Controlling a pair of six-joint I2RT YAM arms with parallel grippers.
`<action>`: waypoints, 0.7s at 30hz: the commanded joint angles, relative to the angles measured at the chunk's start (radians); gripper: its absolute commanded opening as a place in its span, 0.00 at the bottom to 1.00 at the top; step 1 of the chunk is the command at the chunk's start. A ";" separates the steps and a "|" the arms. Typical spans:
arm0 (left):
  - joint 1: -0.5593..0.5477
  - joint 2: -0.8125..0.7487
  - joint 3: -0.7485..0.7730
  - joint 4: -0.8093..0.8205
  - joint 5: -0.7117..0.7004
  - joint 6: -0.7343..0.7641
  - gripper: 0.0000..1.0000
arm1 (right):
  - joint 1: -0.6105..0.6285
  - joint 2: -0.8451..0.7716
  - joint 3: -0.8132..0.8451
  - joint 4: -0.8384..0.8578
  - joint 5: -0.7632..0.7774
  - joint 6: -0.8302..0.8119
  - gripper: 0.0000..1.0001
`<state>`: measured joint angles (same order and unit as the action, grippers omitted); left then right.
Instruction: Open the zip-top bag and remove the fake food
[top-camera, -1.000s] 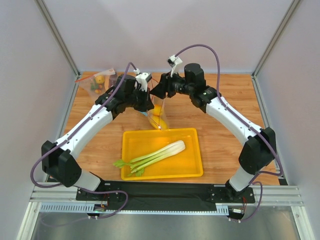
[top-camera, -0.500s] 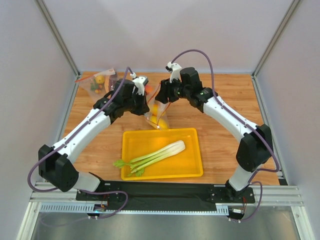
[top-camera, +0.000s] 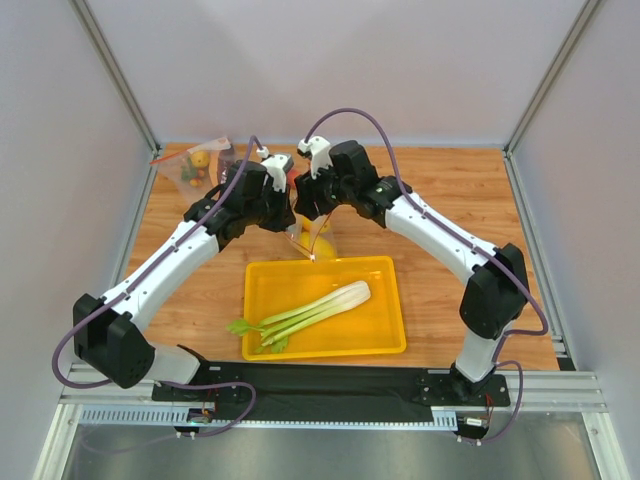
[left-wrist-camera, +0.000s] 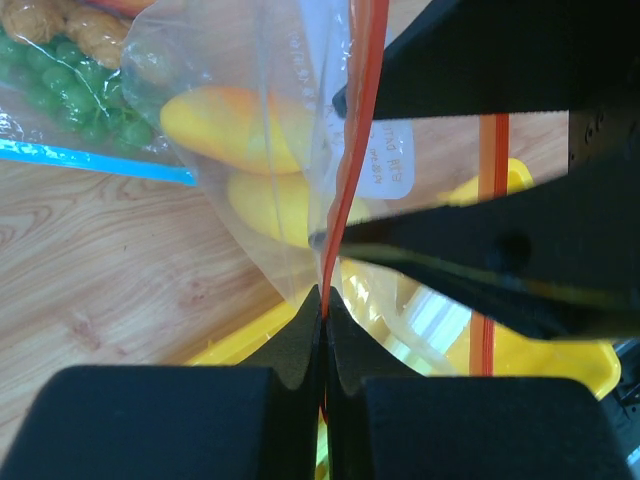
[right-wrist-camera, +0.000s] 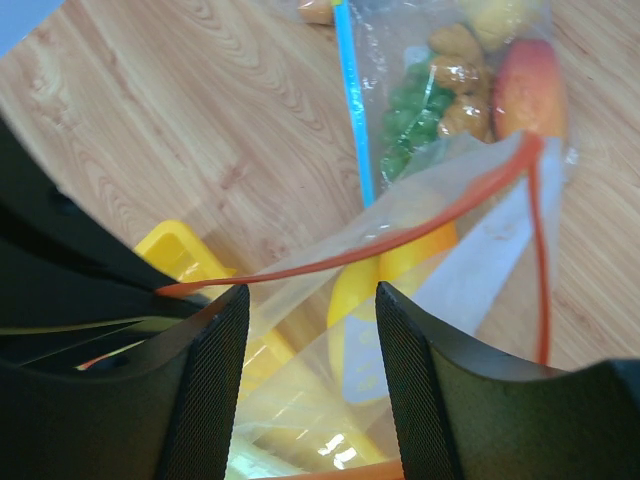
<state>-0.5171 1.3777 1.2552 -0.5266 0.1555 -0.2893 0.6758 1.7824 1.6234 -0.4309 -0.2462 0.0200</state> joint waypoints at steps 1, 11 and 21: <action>-0.004 -0.006 0.006 0.027 0.009 -0.005 0.00 | 0.011 0.029 0.067 -0.014 -0.031 -0.060 0.56; -0.004 -0.011 0.001 0.030 0.006 -0.004 0.00 | 0.011 0.164 0.107 -0.043 0.002 -0.057 0.56; -0.004 0.004 -0.017 0.033 -0.057 -0.007 0.00 | 0.010 0.230 0.059 0.052 0.136 -0.104 0.59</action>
<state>-0.5167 1.3785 1.2472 -0.5236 0.1234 -0.2893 0.6865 1.9884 1.6932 -0.4507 -0.1925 -0.0402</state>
